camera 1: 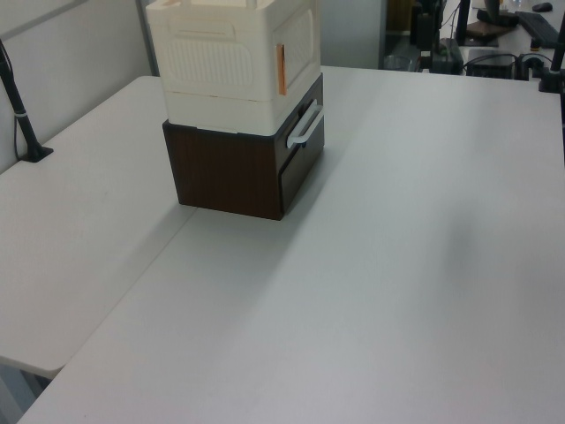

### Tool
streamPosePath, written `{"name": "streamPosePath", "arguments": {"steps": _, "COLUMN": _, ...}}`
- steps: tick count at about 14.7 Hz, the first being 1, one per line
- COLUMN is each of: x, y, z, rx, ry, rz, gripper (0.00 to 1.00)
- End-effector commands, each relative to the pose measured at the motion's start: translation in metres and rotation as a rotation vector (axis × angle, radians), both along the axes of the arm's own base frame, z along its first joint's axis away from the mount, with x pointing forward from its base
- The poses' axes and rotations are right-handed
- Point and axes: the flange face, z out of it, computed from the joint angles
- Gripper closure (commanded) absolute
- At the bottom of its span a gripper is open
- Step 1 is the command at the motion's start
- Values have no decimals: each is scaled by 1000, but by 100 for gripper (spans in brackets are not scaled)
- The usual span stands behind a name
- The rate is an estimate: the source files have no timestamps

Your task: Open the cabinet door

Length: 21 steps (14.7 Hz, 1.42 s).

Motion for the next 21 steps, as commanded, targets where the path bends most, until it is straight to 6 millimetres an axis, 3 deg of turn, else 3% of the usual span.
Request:
{"name": "streamPosePath", "arguments": {"steps": 1, "x": -6, "y": -1, "z": 0, "rx": -25, "ry": 18, "rz": 0, "gripper": 0}}
{"name": "streamPosePath", "arguments": {"steps": 10, "x": 4, "y": 5, "z": -10, "rx": -18, "ry": 16, "rz": 21, "gripper": 0}}
{"name": "streamPosePath", "arguments": {"steps": 13, "x": 32, "y": 15, "z": -30, "rx": -7, "ry": -55, "rz": 33, "gripper": 0}}
{"name": "streamPosePath", "arguments": {"steps": 16, "x": 69, "y": 27, "z": -27, "rx": -7, "ry": -200, "rz": 47, "gripper": 3}}
{"name": "streamPosePath", "arguments": {"steps": 21, "x": 110, "y": 89, "z": -24, "rx": 29, "ry": -465, "rz": 41, "gripper": 3}}
